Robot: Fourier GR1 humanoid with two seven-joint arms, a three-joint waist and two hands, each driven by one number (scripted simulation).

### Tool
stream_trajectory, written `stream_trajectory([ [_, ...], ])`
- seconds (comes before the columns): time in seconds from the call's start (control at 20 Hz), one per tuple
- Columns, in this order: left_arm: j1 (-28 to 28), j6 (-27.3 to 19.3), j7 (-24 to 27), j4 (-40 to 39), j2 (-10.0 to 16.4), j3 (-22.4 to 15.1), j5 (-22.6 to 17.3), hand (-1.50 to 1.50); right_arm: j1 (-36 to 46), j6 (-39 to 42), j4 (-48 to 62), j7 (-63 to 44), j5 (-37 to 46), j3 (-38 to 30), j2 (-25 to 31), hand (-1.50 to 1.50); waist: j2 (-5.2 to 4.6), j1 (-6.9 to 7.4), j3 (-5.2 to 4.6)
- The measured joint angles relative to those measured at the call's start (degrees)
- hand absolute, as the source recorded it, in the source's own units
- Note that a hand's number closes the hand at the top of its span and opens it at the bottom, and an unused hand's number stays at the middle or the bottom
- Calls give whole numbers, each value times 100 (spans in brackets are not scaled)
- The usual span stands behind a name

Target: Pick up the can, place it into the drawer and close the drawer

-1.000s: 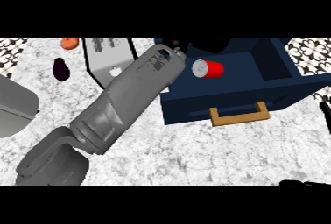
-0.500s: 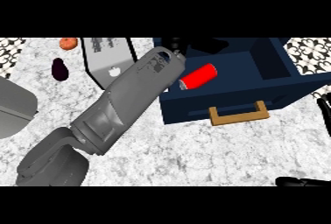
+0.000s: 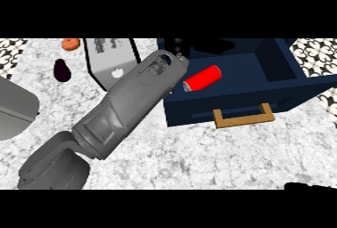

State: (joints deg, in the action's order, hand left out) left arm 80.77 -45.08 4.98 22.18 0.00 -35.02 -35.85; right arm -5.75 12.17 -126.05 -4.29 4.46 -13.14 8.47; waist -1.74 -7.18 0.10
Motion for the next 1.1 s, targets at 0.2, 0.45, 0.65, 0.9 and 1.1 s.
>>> stream_trajectory([
  [0.2,49,-2,57,94,0,46,-206,-150,140,-17,-77,124,515,187,144,-150,12,90,-1],
  [0.45,165,-143,164,175,0,86,-395,-150,320,-131,-93,227,1428,552,293,-150,34,199,-3],
  [0.65,224,-196,230,165,0,100,-435,-150,406,-237,30,282,2349,889,466,-150,66,342,-6],
  [0.9,293,-204,119,199,0,83,-416,-150,694,-469,594,289,3535,1360,600,-150,105,537,-7],
  [1.1,181,-241,64,372,0,74,-403,-150,979,-716,1254,284,4388,1738,608,-150,128,638,-8],
])
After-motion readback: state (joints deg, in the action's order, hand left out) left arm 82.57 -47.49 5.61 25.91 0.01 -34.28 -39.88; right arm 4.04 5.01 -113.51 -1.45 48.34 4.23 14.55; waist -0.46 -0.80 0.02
